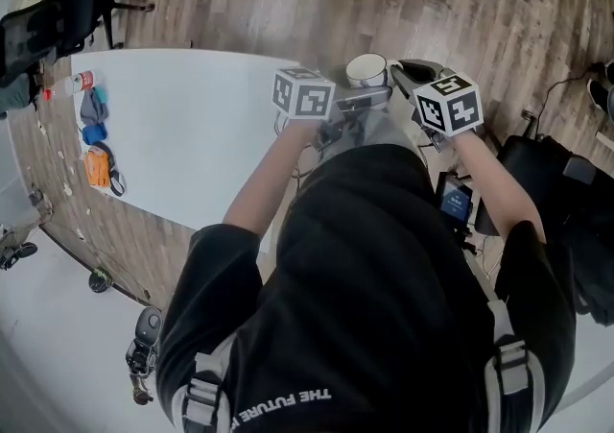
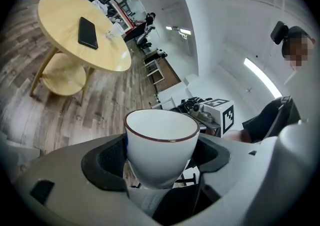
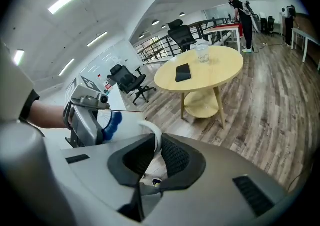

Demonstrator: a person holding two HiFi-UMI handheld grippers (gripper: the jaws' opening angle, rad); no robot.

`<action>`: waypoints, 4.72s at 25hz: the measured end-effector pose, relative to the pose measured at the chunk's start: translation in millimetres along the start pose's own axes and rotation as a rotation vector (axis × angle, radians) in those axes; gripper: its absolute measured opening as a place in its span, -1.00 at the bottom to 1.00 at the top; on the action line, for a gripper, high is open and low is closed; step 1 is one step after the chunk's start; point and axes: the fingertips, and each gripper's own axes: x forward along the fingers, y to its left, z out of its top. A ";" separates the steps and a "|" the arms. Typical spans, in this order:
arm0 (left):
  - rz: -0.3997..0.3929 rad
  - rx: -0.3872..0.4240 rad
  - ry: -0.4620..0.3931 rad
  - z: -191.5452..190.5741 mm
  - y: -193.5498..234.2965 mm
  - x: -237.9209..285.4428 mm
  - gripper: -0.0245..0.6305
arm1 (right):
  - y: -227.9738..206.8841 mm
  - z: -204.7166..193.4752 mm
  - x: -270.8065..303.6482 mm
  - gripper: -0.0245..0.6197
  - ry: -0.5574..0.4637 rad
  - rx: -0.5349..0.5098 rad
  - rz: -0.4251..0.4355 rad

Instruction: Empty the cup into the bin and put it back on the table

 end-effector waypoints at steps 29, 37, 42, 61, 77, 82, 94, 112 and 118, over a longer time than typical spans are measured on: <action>0.061 -0.056 -0.185 17.6 6.9 -4.7 0.23 | -2.6 1.0 -1.7 -0.78 -0.030 0.331 0.087; 0.061 -0.091 -0.143 9.7 12.6 -1.8 0.23 | -3.5 -4.8 1.6 -0.78 -0.009 0.329 0.074; 0.058 -0.093 -0.134 12.6 13.3 1.1 0.23 | -6.8 -6.0 1.6 -0.78 -0.012 0.340 0.068; 0.035 -0.088 -0.089 13.1 12.4 4.5 0.23 | -10.7 -9.2 2.1 -0.78 -0.016 0.344 0.038; 0.127 0.661 -0.336 72.1 -80.1 -59.3 0.23 | 58.9 111.2 -71.4 -0.78 -0.499 -0.407 -0.085; 0.236 0.817 -0.452 76.9 -106.9 -103.2 0.23 | 108.5 138.7 -81.7 -0.78 -0.577 -0.603 -0.034; 0.787 0.624 -0.796 -29.0 -84.3 -332.3 0.23 | 349.9 121.0 40.6 -0.77 -0.421 -0.937 0.561; 1.141 0.429 -0.908 -178.7 -15.5 -465.2 0.23 | 511.3 19.4 163.3 -0.77 -0.173 -1.147 0.818; 1.172 0.429 -0.778 -179.3 65.0 -458.6 0.23 | 480.3 10.5 235.5 -0.77 -0.114 -1.180 0.736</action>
